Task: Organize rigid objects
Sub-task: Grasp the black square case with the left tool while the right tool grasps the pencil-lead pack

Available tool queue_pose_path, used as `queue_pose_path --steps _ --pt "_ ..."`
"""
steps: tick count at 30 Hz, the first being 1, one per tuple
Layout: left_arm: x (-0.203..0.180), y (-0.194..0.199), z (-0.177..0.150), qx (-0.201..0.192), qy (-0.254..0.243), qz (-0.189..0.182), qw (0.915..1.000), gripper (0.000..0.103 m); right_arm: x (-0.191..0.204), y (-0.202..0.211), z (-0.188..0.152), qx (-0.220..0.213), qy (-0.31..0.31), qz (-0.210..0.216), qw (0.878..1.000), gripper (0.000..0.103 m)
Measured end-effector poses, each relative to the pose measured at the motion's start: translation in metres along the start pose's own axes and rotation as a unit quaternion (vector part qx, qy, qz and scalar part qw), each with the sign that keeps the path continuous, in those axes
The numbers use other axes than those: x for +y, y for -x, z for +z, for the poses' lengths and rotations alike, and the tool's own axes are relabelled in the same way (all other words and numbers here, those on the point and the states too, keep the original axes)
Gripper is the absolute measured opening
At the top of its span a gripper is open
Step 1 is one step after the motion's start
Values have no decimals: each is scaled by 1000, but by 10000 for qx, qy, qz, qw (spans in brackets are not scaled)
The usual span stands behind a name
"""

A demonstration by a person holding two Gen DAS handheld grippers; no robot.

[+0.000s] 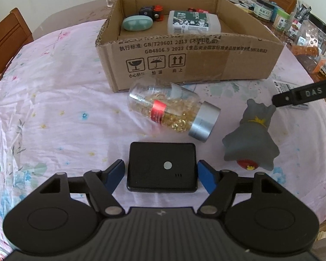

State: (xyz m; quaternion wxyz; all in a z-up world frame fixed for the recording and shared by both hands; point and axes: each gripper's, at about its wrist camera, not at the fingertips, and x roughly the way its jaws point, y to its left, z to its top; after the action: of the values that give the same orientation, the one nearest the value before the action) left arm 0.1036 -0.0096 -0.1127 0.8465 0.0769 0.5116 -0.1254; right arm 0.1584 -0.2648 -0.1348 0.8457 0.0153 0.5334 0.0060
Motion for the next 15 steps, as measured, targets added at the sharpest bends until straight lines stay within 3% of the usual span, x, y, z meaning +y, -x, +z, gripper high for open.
queue_pose_path --steps 5,8,15 --pt "-3 -1 2 -18 4 10 10000 73 4 -3 3 -41 56 -133 9999 102" --pt "-6 -3 3 -33 9 18 10000 73 3 -1 3 -105 27 -237 9997 96" --pt "-1 -1 3 39 -63 -3 10000 69 0 4 -2 -55 138 -184 9997 96"
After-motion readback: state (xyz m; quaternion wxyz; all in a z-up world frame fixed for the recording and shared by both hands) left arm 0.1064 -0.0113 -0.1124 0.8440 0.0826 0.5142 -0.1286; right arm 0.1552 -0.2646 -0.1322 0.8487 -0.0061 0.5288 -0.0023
